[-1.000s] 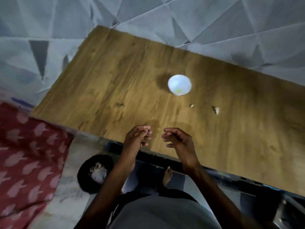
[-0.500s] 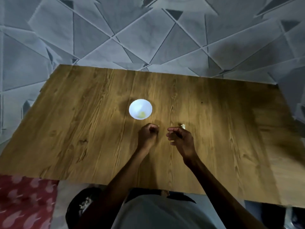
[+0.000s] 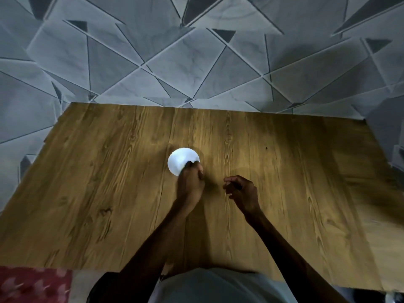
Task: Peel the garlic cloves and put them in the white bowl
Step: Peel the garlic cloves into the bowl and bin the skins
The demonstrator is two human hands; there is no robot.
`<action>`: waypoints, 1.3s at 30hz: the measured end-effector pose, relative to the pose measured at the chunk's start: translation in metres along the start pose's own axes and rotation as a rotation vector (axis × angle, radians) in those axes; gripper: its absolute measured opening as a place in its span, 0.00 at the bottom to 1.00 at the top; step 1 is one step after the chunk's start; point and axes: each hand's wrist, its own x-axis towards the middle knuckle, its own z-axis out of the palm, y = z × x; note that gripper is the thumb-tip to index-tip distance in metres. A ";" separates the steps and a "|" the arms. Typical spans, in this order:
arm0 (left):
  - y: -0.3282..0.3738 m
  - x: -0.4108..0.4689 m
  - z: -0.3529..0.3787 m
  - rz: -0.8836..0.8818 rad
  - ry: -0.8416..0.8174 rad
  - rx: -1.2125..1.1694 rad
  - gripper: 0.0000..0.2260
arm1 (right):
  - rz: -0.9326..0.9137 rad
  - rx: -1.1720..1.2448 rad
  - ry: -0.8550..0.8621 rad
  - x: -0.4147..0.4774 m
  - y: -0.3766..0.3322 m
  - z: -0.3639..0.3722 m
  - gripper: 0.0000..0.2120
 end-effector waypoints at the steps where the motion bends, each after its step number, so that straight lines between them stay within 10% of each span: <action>1: -0.005 0.011 -0.012 -0.018 0.044 -0.007 0.07 | -0.008 -0.022 -0.001 0.003 0.002 0.001 0.07; 12: -0.054 0.087 -0.008 -0.219 -0.246 0.179 0.12 | -0.173 -0.357 0.083 0.024 0.028 -0.017 0.08; 17: -0.015 0.053 -0.018 -0.020 -0.062 -0.057 0.09 | 0.041 -0.380 0.172 0.033 0.037 -0.036 0.10; 25: 0.009 -0.012 0.045 -0.115 -0.472 -0.417 0.05 | -0.139 -0.696 0.027 0.041 0.049 -0.015 0.08; 33: 0.019 -0.016 0.050 -0.272 -0.454 -0.591 0.08 | 0.079 0.217 -0.091 0.015 0.032 -0.023 0.09; 39: 0.025 -0.024 0.035 -0.273 -0.449 -0.617 0.11 | 0.090 0.332 -0.125 0.003 0.028 -0.024 0.11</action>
